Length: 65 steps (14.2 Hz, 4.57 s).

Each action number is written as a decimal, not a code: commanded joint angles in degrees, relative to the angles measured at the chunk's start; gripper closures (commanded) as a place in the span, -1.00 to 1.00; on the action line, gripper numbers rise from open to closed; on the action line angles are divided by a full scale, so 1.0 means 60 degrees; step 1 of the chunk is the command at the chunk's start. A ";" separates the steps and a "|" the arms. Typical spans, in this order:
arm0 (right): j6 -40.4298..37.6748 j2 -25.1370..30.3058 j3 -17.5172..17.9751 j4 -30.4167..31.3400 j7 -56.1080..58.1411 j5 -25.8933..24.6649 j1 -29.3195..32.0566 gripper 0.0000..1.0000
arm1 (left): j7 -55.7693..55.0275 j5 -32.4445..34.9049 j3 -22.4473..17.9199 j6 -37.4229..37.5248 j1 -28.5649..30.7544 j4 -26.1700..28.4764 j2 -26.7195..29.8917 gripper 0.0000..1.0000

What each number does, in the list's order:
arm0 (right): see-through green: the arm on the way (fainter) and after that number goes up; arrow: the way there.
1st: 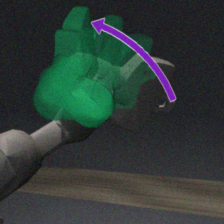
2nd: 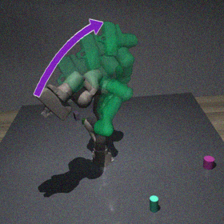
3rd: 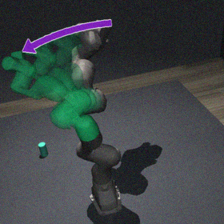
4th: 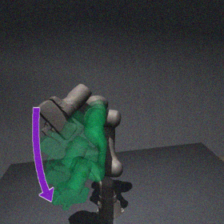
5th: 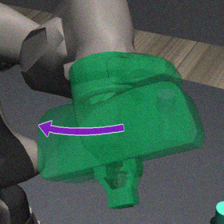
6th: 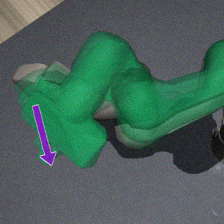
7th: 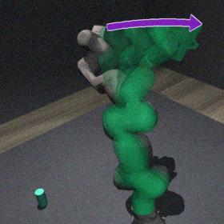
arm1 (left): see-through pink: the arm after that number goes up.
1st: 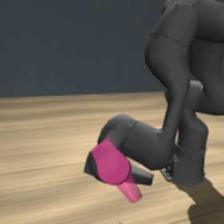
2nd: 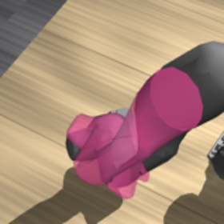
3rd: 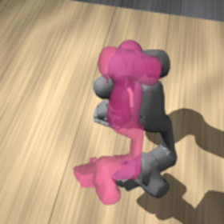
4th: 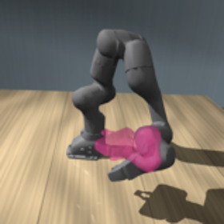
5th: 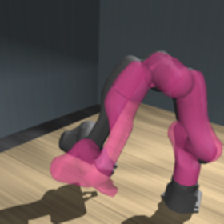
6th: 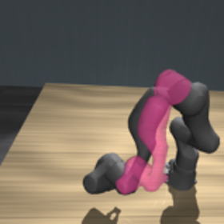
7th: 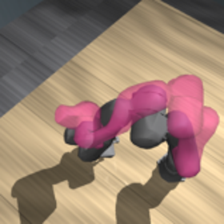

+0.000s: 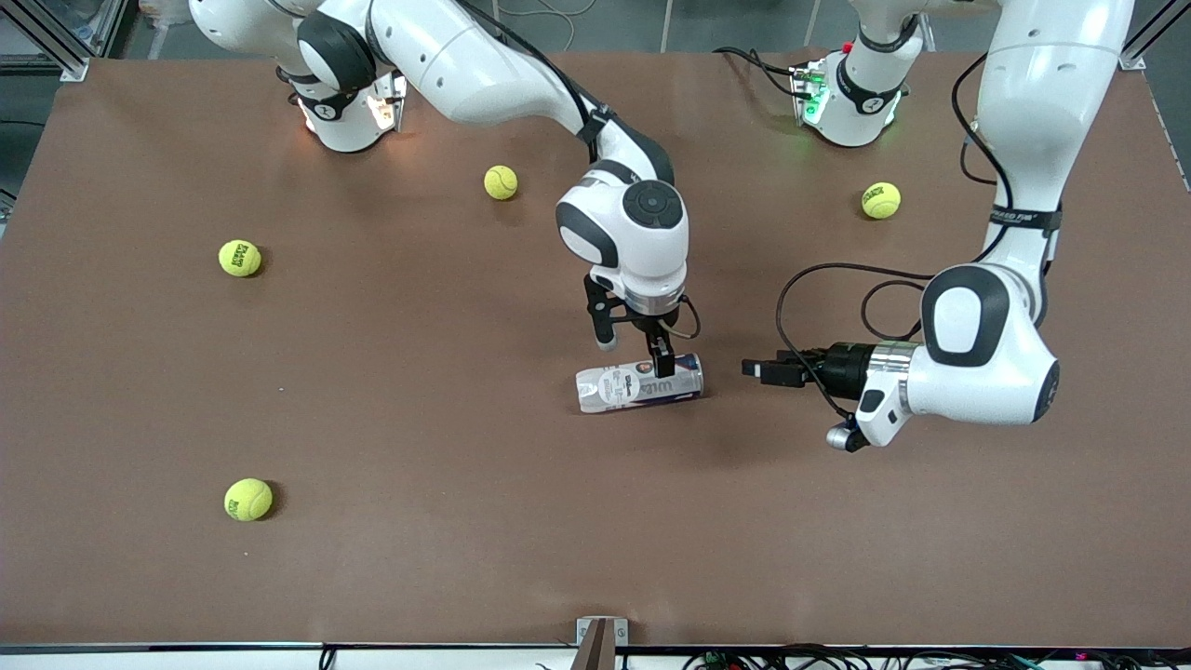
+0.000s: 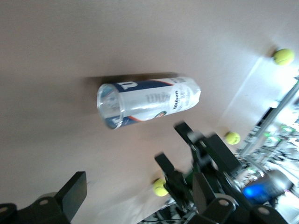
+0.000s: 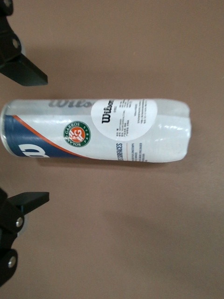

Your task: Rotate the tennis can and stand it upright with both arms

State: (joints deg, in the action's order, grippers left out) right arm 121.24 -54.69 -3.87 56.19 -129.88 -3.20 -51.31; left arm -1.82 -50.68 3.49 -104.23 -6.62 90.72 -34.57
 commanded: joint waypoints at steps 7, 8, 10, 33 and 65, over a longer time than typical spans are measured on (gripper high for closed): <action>-0.2756 0.1686 0.1348 0.0288 0.3958 0.0297 0.2630 -1.00 | 0.5013 -0.4831 0.0063 -0.2284 -0.0272 0.2983 0.0107 -1.00; -0.3123 0.1935 0.1363 0.0346 0.4792 0.0502 0.2924 -1.00 | 0.5498 -0.5419 0.0063 -0.2402 -0.0389 0.3159 0.0078 -1.00; -0.3987 0.2302 0.1333 0.0390 0.6434 0.0985 0.3699 -1.00 | 0.6247 -0.6300 0.0063 -0.2666 -0.0551 0.3438 0.0034 -1.00; -0.5881 0.4486 0.1231 0.1841 2.2276 -0.0463 1.0177 -1.00 | 0.8655 -0.9556 -0.0009 -0.2901 -0.1314 0.2709 -0.0699 1.00; -0.5807 0.8938 0.0162 0.5693 2.2496 0.0313 0.8552 -1.00 | -1.1314 0.9517 -0.1563 -0.1072 -0.8389 -0.3372 -0.0947 1.00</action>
State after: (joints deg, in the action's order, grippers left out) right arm 84.79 -5.65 -2.41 85.15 3.67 -2.27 0.18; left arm -69.79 5.70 -5.39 -113.43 -56.97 72.72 -39.21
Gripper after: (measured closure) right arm 0.000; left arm 0.969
